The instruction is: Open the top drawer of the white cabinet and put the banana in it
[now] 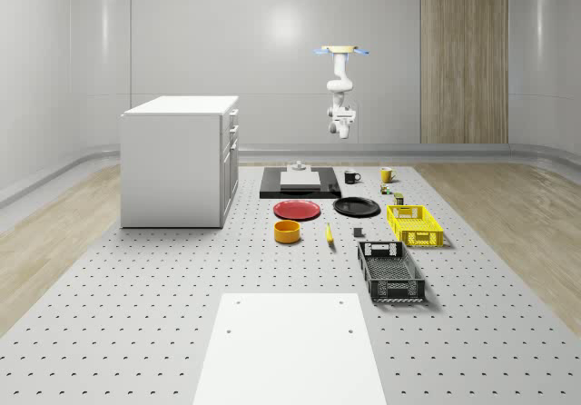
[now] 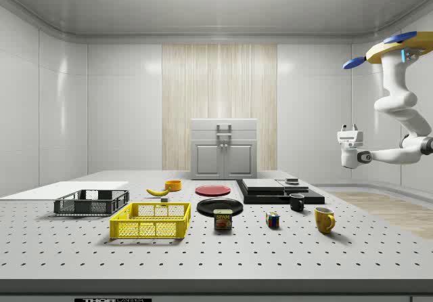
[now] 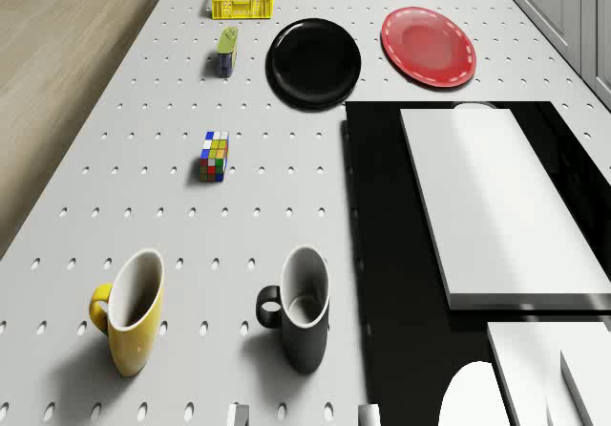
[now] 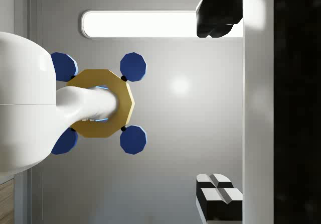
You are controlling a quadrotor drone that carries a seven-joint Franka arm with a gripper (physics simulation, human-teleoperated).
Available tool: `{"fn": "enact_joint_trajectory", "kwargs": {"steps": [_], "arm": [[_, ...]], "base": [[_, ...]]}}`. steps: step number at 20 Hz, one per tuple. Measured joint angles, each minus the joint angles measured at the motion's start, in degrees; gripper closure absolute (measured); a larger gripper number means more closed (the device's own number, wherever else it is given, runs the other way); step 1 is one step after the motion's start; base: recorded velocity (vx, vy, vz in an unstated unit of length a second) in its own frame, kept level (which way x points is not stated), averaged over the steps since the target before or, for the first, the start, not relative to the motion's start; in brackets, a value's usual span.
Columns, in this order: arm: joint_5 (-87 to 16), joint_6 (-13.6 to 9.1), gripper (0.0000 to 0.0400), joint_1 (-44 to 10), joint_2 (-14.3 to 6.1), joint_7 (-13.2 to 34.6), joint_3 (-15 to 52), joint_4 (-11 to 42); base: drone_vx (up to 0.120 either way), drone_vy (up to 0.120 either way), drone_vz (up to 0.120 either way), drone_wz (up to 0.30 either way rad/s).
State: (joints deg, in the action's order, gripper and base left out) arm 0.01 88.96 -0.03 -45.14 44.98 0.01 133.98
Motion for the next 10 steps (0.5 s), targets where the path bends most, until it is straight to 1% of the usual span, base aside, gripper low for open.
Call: {"fn": "enact_joint_trajectory", "kwargs": {"steps": [3,8,9,10], "arm": [[0.03,-3.05,0.0000,-0.09,0.43,-0.05,0.04,-3.62],[0.07,-7.08,0.0000,-0.19,2.28,-0.10,0.11,-9.73],[3.89,-7.80,0.0000,0.26,2.72,-0.58,-2.24,-10.80],[10.52,-8.44,0.0000,1.18,3.07,-1.89,-6.72,-11.20]], "base": [[0.000,0.000,0.000,0.000],[0.000,0.000,0.000,0.000],[0.000,0.000,0.000,0.000],[0.040,-0.080,0.000,0.000]]}}
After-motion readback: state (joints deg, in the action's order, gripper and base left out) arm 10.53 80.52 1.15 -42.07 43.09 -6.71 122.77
